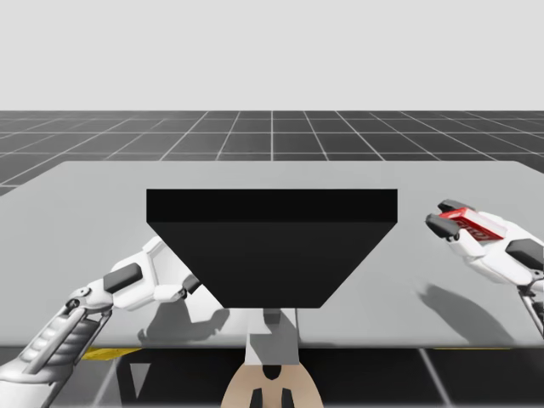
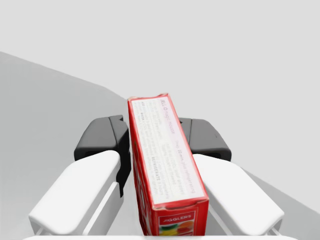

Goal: Reach around the screen and pick up the object behind it.

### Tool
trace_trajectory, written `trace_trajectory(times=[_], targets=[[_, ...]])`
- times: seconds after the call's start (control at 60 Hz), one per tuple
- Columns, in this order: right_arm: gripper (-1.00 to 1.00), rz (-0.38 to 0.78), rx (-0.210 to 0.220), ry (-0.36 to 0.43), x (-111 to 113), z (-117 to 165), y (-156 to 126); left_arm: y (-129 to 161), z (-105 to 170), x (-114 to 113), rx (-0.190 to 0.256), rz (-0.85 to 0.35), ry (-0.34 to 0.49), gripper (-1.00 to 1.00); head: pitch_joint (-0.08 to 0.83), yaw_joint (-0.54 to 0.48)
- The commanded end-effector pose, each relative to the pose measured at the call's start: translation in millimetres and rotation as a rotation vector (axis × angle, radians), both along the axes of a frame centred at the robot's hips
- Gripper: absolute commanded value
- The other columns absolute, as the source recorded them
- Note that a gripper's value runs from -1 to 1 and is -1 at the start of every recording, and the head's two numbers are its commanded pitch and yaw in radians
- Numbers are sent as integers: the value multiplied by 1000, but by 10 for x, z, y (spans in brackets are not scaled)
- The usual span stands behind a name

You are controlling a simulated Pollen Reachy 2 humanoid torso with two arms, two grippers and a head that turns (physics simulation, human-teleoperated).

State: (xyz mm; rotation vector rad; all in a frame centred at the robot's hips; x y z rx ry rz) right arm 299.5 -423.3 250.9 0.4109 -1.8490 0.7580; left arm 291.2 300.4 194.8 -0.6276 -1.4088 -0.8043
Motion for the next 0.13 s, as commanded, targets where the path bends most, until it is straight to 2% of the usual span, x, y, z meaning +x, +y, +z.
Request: trace_trajectory(times=[0.017, 0.133], targets=[[1000, -66, 28, -146, 36, 507, 41, 10, -9, 10, 0, 7, -1, -1000, 166, -43], [1000, -116, 38, -191, 38, 761, 64, 6, -13, 17, 0, 8, -2, -1000, 165, -46]])
